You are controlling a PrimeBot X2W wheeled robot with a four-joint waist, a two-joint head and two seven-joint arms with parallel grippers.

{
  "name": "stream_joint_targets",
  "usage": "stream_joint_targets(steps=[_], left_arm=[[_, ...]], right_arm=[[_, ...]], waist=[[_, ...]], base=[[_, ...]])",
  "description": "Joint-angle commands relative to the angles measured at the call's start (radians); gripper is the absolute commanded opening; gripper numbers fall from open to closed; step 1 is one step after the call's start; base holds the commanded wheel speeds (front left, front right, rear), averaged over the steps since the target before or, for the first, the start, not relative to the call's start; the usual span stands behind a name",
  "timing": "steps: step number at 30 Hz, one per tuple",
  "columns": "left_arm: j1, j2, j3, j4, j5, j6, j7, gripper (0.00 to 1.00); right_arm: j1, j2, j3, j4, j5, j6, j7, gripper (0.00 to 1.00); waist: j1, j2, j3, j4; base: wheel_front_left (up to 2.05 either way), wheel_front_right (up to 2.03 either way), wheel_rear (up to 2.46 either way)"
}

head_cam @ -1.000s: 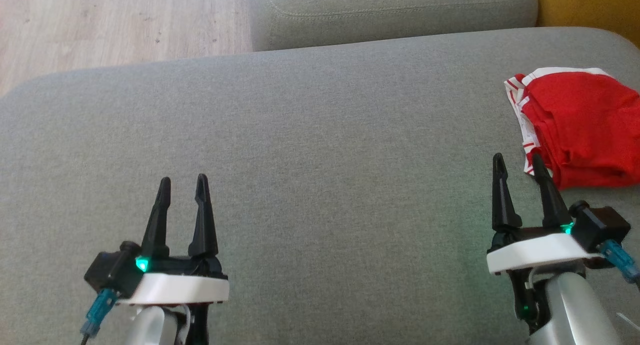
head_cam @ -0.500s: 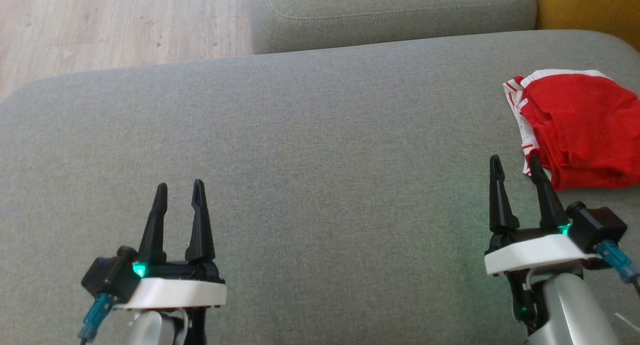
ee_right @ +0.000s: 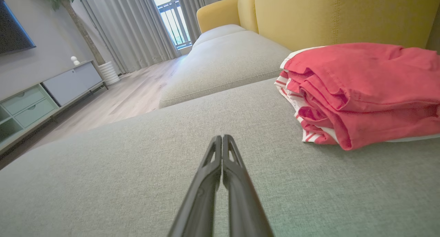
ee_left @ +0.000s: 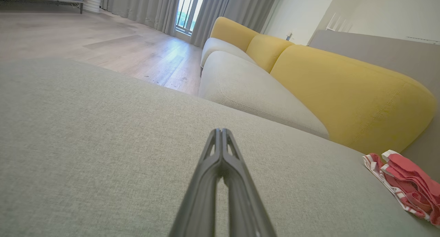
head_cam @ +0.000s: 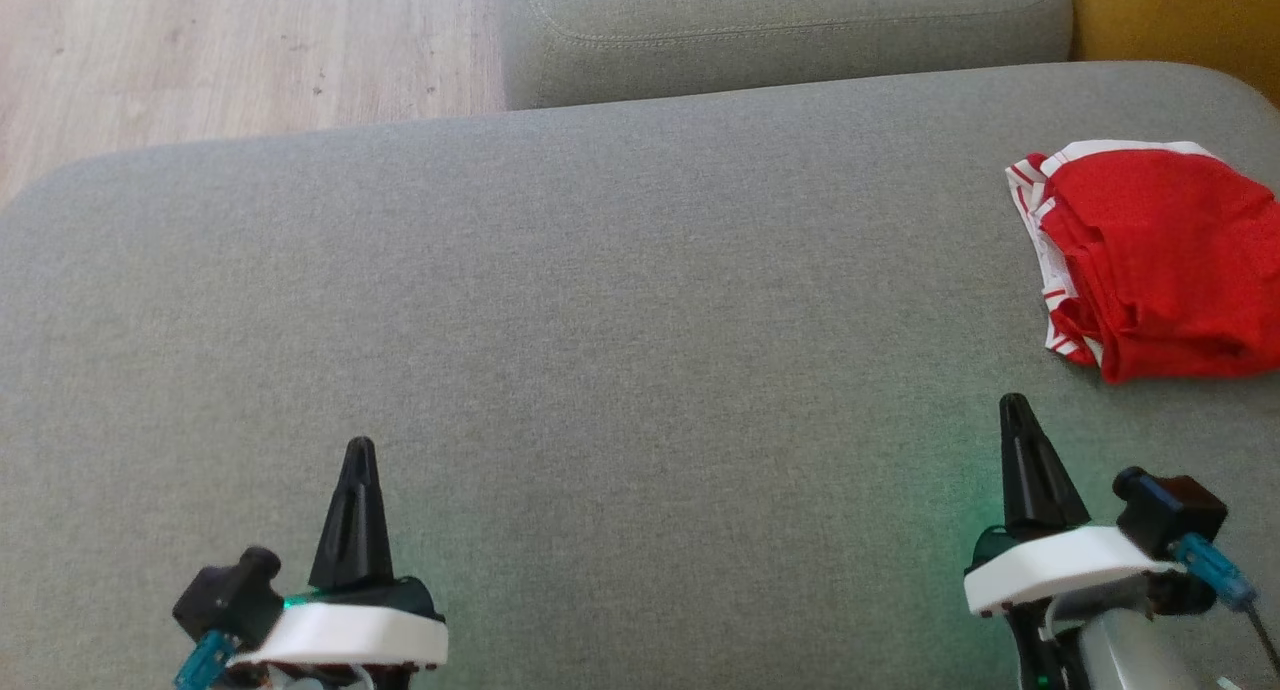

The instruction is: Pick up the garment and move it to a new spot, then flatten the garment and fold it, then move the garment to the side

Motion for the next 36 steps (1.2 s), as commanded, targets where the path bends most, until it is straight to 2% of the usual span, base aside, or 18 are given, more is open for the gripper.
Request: stream_joint_targets(steps=[1,36], left_arm=[[-0.042,0.002,0.009,-0.035,-0.031,-0.001,0.006,0.0],[-0.058,0.01,0.071,-0.035,-0.37,-0.008,0.103,0.0]], right_arm=[[-0.044,-0.002,-0.004,-0.037,0.038,0.0,0.007,0.0],[-0.044,-0.007,-0.04,-0.069,0.426,0.0,0.103,0.0]], waist=[[0.0,-0.0001,-0.001,0.0],[0.0,-0.0001,-0.017,0.002]], base=[[0.0,0.0,0.0],[0.0,0.0,0.0]])
